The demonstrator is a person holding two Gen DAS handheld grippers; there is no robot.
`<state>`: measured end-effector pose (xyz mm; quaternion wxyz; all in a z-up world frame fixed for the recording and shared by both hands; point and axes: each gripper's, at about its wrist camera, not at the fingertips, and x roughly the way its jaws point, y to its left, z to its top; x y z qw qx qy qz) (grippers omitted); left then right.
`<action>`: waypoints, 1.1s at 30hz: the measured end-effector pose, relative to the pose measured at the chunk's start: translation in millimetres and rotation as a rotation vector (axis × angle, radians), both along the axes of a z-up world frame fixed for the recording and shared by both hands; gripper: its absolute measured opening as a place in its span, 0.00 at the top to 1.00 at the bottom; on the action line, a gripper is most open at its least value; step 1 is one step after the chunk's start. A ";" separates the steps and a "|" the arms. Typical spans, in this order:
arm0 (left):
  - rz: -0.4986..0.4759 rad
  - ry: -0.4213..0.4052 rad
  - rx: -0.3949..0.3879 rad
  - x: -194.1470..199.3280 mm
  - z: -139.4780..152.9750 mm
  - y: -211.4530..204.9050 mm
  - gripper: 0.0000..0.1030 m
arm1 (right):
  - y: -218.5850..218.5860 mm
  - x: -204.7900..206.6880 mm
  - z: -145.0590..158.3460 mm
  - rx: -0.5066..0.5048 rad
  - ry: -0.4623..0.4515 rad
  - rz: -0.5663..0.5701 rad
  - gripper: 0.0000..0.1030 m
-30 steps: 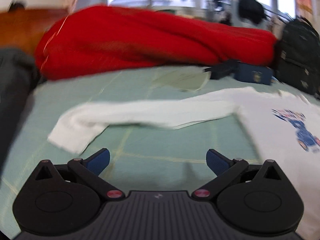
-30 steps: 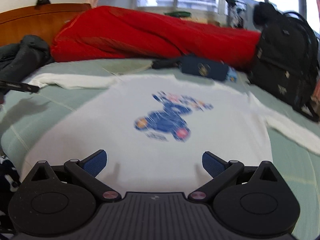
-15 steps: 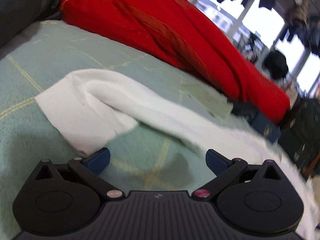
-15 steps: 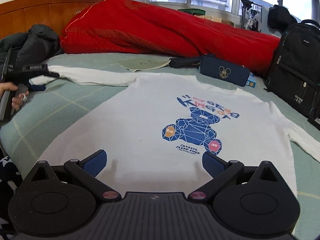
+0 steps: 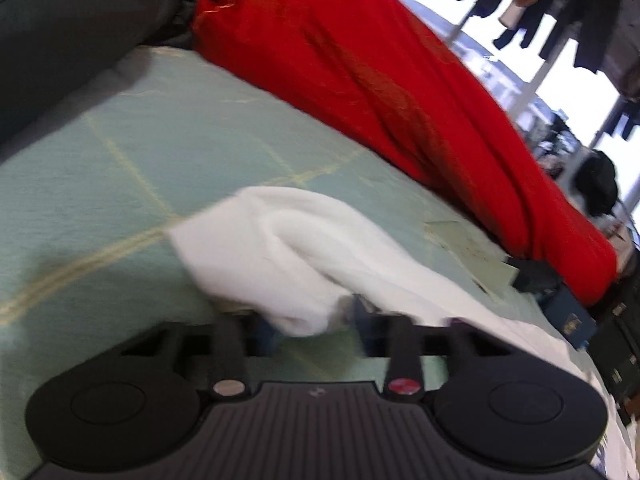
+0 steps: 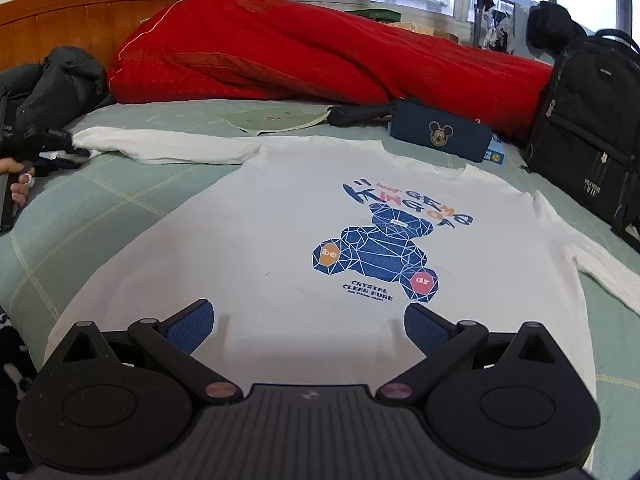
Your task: Fold clothes
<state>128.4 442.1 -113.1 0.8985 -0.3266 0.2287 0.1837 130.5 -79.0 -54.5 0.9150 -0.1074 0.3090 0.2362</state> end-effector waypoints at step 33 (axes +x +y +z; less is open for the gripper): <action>0.094 0.281 0.287 -14.0 69.4 27.0 0.84 | -5.5 7.1 1.2 0.037 -0.001 -0.025 0.00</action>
